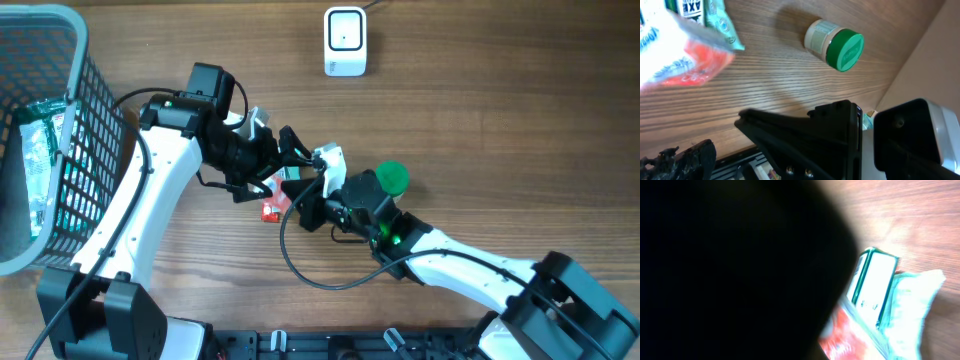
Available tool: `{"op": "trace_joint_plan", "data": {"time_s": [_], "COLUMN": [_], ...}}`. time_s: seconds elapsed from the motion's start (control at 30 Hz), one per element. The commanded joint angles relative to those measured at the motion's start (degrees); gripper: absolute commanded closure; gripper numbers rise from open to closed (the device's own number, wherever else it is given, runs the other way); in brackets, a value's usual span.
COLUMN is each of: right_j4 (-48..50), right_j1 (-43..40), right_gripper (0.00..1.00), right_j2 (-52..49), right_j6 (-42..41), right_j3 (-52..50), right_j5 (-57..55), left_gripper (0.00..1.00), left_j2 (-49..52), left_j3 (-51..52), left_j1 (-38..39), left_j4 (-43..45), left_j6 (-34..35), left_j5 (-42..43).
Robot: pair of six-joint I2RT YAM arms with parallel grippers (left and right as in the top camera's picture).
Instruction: Scan the item barcode
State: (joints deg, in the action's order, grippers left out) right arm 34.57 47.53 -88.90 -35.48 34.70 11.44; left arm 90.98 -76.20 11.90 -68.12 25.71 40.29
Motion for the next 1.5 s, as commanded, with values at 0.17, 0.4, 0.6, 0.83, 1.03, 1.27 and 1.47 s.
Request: {"op": "trace_joint_plan", "data": {"time_s": [0.17, 0.4, 0.6, 0.83, 1.03, 1.27, 1.47], "right_j4": [3.2, -5.3, -18.6, -34.3, -42.7, -43.6, -44.2], "right_j1": [0.6, -2.1, -10.0, -25.1, -38.6, -43.3, -43.3], "right_gripper": [0.94, 0.82, 0.7, 0.55, 0.25, 0.0, 0.0], "right_j2": [0.1, 6.7, 18.2, 26.8, 24.8, 18.9, 12.9], "right_j6": [3.3, 5.7, 7.8, 8.7, 8.7, 8.3, 7.9], "right_j3": [0.7, 0.7, 0.7, 0.8, 0.7, 0.7, 0.7], "right_j5": [-4.1, -4.2, -4.2, -4.2, -4.2, -4.2, -3.1], "left_gripper": [0.0, 0.0, 0.0, 0.0, 0.0, 0.07, 0.06], "left_j2": [0.2, 0.2, 0.2, 0.2, 0.1, 0.1, 0.1], "left_j3": [-0.2, -1.0, -6.1, -12.0, -12.0, -16.6, -28.5], "left_j1": [-1.5, -8.1, -13.7, -14.3, -14.7, -16.3, -21.1], "left_j4": [2.9, 7.3, 5.5, 2.8, 9.1, 20.1, 23.8], "left_j6": [-3.1, -3.0, -5.0, -4.9, -5.9, -8.8, -8.8], "left_j5": [0.3, -7.0, -8.6, -23.4, -23.4, -23.8, -33.7]}}
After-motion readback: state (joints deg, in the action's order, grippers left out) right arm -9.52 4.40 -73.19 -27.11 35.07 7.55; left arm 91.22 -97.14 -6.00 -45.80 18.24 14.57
